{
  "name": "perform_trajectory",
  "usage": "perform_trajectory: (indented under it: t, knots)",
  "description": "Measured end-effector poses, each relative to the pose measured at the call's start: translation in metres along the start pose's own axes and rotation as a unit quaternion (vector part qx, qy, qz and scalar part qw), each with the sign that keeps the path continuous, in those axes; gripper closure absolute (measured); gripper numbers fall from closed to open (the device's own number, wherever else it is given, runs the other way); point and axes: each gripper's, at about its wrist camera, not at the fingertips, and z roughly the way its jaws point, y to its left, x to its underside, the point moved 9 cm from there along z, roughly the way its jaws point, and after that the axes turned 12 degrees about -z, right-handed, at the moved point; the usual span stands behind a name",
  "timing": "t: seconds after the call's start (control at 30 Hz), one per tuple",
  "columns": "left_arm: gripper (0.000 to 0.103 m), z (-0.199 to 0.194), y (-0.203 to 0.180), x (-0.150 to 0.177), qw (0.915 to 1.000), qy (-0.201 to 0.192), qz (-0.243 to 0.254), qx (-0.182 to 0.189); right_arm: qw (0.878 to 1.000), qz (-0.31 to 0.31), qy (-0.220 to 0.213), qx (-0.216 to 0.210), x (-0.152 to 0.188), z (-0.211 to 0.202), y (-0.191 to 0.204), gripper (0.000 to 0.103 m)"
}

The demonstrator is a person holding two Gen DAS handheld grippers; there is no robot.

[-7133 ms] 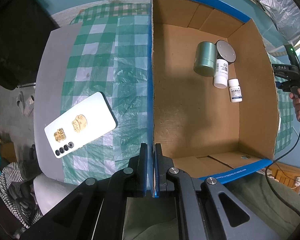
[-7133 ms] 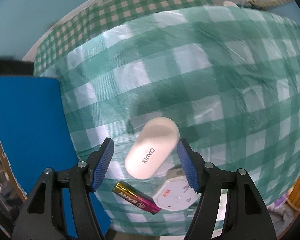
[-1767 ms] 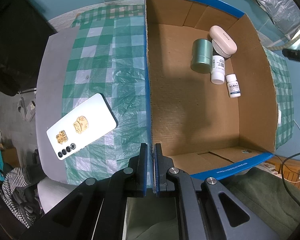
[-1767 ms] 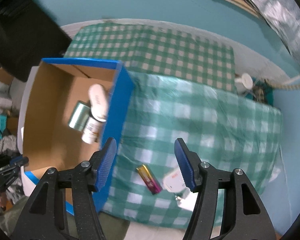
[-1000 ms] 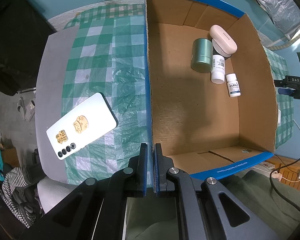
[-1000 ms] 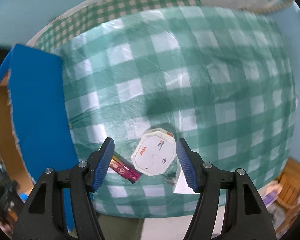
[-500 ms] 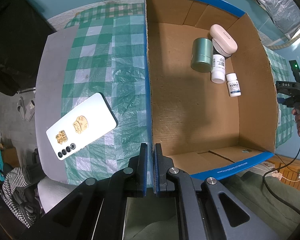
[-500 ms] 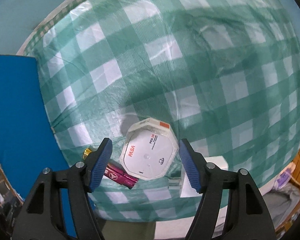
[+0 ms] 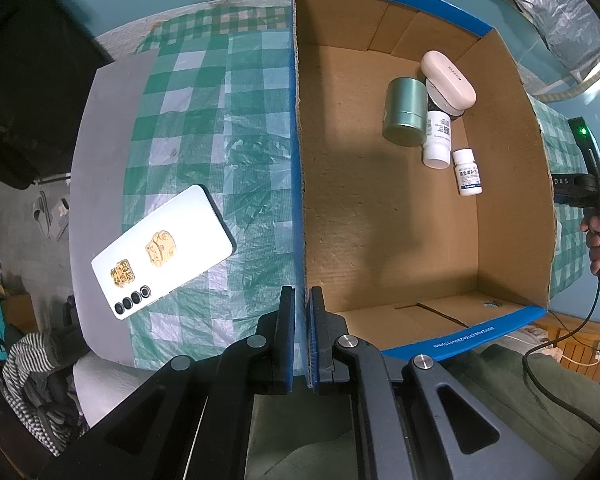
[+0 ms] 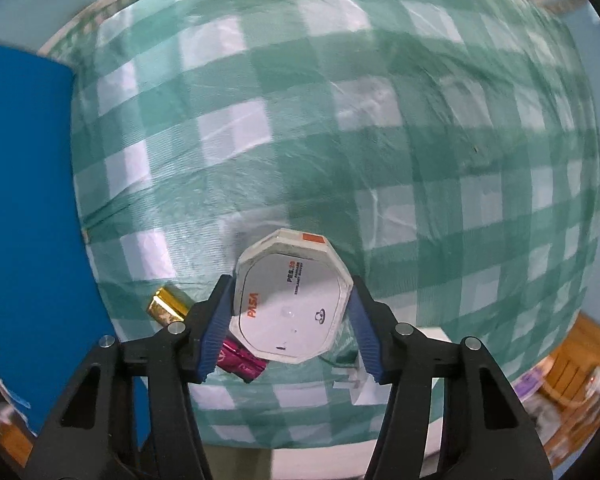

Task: Organize rigid objects
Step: 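Close the right gripper on the white octagonal device and lift it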

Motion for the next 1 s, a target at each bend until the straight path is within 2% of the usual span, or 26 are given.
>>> perform_trajectory:
  t: [0.13, 0.23, 0.47, 0.63, 0.87, 0.93, 1.0]
  knots:
    - [0.097, 0.000, 0.000, 0.000, 1.0000, 0.000, 0.000, 0.000, 0.998, -0.065, -0.010, 0.025, -0.010, -0.002, 0.016, 0.049]
    - [0.097, 0.000, 0.000, 0.000, 1.0000, 0.000, 0.002, 0.000, 0.995, -0.089, -0.011, 0.042, -0.015, -0.003, 0.022, 0.049]
    - [0.097, 0.000, 0.000, 0.001, 1.0000, 0.000, 0.003, -0.001, 0.998, -0.060, -0.027, 0.025, -0.018, -0.010, 0.015, 0.049]
    - [0.097, 0.000, -0.001, 0.000, 1.0000, 0.000, 0.003, -0.001, 0.999, -0.030, -0.040, 0.012, -0.002, -0.005, 0.001, 0.049]
    - [0.097, 0.000, 0.000, 0.000, 1.0000, 0.001, 0.003, -0.001, 0.998, -0.031, -0.049, 0.010, 0.000, -0.002, -0.009, 0.050]
    - [0.097, 0.000, 0.000, 0.000, 1.0000, 0.001, 0.003, -0.001, 0.998, -0.034, -0.046, 0.006, 0.011, -0.003, -0.014, 0.050]
    - [0.097, 0.000, 0.000, 0.000, 1.0000, 0.001, 0.002, 0.000, 0.998, -0.036, -0.045, 0.006, 0.004, -0.007, -0.003, 0.050]
